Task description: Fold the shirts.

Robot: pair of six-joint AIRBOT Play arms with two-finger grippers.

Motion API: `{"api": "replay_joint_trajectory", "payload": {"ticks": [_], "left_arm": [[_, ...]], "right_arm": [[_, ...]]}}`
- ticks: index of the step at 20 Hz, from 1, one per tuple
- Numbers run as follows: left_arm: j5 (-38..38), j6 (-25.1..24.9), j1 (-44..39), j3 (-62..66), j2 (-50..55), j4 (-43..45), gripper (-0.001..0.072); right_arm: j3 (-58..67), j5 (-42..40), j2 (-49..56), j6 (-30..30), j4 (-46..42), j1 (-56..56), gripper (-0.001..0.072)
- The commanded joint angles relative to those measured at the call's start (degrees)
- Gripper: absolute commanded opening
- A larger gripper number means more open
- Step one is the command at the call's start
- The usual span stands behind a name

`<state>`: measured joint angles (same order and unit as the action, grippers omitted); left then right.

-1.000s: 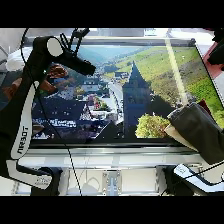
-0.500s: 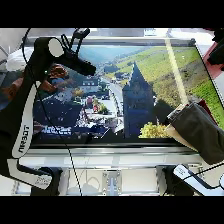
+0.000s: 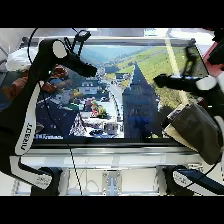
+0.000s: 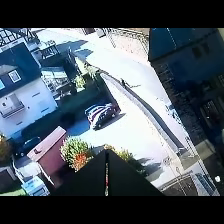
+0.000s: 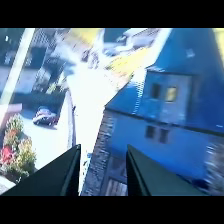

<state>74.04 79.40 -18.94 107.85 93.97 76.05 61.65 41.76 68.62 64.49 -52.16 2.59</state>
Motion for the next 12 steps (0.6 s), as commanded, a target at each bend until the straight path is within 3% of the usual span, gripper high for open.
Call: {"api": "replay_joint_trajectory", "payload": {"ticks": [1,4,9,12], "left_arm": [[10.6,5.11,0.0,0.07,0.07,-0.66,0.0014],[18.43,5.09,0.02,0.07,0.07,-1.09,0.0014],[19.06,5.09,0.02,0.07,0.07,-1.09,0.0014],[19.06,5.09,0.02,0.07,0.07,-1.09,0.0014]], "right_arm": [[-2.97,-6.75,5.18,-1.27,-0.59,9.4,0.0335],[-2.91,-4.72,5.66,-1.27,0.0,9.97,0.0336],[-2.95,3.32,5.66,1.7,-0.9,9.88,0.0335],[-2.95,3.76,5.66,1.68,-0.63,9.94,0.0335]]}}
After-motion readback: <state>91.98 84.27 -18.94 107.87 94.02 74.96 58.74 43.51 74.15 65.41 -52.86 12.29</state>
